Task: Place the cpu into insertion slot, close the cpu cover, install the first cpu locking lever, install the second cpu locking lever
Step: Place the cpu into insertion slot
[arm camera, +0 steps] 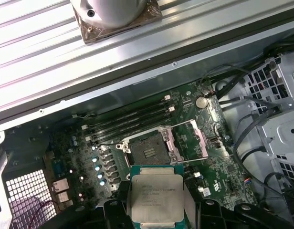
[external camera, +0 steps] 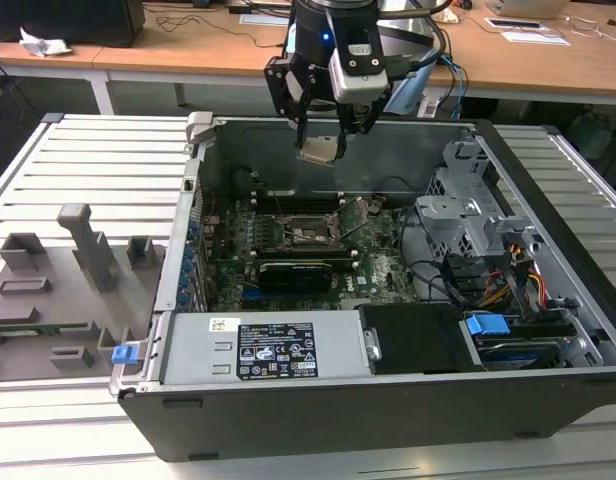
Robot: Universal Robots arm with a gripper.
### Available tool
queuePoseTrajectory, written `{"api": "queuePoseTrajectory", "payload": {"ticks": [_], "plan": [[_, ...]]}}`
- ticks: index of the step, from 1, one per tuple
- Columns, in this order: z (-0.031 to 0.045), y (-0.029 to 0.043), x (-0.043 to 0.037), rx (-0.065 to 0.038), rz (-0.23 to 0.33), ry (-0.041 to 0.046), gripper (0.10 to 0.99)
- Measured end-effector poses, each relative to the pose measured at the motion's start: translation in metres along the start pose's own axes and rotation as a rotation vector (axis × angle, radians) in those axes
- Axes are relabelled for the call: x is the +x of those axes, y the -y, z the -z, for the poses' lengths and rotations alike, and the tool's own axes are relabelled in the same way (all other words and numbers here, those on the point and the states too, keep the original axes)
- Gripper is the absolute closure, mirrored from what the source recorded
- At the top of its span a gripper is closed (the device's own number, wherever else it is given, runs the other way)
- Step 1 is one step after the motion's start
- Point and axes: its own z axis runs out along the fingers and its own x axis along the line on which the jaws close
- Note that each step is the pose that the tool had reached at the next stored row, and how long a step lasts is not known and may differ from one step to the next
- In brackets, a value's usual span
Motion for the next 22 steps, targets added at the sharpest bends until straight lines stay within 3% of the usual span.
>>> {"api": "queuePoseTrajectory", "payload": {"ticks": [10,22], "plan": [[0.0,0.0,0.0,-0.001,-0.043,0.0038,0.553],[0.0,0.0,0.0,-0.003,-0.138,0.0123,0.553]]}}
